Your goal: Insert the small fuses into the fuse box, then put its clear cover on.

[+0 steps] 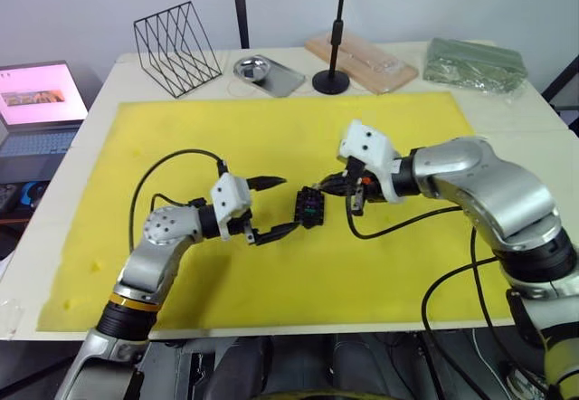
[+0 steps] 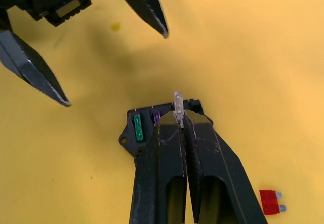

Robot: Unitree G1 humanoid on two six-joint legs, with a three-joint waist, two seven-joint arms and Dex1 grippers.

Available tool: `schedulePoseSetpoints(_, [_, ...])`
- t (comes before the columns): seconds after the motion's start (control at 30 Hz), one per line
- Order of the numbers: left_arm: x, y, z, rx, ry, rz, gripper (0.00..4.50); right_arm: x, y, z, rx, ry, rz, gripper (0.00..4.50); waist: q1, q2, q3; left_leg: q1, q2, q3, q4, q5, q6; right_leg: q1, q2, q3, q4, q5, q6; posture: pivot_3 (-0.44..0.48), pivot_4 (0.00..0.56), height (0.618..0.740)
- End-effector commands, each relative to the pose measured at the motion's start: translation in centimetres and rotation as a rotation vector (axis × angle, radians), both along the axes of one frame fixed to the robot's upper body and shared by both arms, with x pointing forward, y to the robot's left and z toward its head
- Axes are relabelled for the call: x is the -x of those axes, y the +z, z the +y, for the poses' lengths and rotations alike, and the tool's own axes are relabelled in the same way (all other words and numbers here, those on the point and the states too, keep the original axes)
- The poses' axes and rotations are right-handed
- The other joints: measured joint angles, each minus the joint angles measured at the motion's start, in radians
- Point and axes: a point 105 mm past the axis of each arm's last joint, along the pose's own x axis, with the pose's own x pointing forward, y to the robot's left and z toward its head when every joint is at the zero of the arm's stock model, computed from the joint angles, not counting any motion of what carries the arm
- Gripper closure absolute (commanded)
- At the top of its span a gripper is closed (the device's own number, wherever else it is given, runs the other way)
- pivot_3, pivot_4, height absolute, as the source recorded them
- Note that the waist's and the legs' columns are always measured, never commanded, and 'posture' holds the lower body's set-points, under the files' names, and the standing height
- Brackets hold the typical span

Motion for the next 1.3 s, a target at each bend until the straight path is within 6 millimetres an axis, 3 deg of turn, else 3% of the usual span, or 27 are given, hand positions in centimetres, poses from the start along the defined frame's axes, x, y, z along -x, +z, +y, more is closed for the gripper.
schedulePoseSetpoints(0.03, [-0.4,0.2,-0.7,0.010,-0.004,-0.037,0.00,-0.4,0.7,0.7,0.011,0.025,-0.059,4.48,0.000,0.000,0.000,0.000,0.000,0.000,0.000,0.000,0.000,0.000,0.000,0.000,0.000,0.000,0.000,0.000,0.150,0.740])
schedulePoseSetpoints(0.43, [-0.9,-0.6,-1.4,0.042,0.013,-0.014,0.00,-1.6,-0.4,1.1,0.048,0.014,-0.075,4.48,-0.001,0.000,0.000,0.000,0.000,0.000,0.000,0.000,0.000,0.000,0.000,0.000,0.000,0.000,0.000,0.000,0.150,0.740])
schedulePoseSetpoints(1.3, [-1.4,-0.6,-1.6,0.058,0.032,-0.013,0.00,-1.9,-1.5,0.6,0.114,0.059,-0.058,4.48,0.000,0.000,0.000,0.000,0.000,0.000,0.000,0.000,0.000,0.000,0.000,0.000,0.000,0.000,0.000,0.000,0.150,0.740])
